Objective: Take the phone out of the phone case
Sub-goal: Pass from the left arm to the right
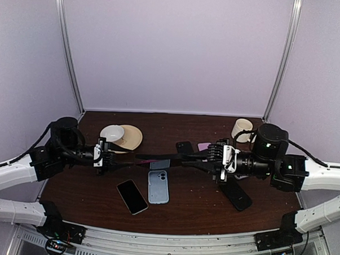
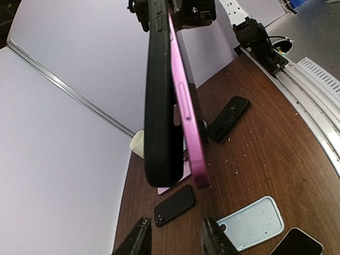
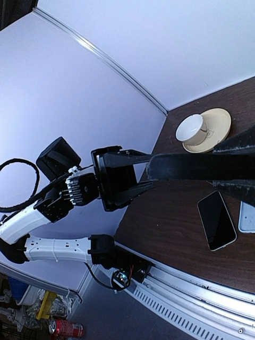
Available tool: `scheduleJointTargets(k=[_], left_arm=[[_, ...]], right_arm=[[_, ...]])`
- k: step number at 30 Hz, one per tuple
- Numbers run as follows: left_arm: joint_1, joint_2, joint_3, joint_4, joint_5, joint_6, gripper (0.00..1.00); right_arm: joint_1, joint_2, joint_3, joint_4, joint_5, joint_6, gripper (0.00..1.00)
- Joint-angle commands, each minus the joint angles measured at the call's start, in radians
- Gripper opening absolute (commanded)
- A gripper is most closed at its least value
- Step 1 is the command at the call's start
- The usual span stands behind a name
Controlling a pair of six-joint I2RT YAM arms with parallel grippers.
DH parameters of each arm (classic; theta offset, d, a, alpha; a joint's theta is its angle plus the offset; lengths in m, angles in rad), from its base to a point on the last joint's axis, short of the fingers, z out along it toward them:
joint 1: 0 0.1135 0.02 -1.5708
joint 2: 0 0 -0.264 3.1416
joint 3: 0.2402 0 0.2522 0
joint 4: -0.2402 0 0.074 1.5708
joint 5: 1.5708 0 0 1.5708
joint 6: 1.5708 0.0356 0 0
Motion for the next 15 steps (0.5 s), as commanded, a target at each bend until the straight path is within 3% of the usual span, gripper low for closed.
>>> scheduleJointTargets(k=[1, 15], left_arm=[[0.002, -0.004, 0.039, 0.007, 0.060, 0.010, 0.34], [0.002, 0.012, 0.048, -0.015, 0.106, 0.005, 0.32]], right_arm=[[0.004, 0.011, 0.013, 0.154, 0.042, -0.019, 0.00], [0.006, 0.071, 0.044, 0.190, 0.034, -0.052, 0.00]])
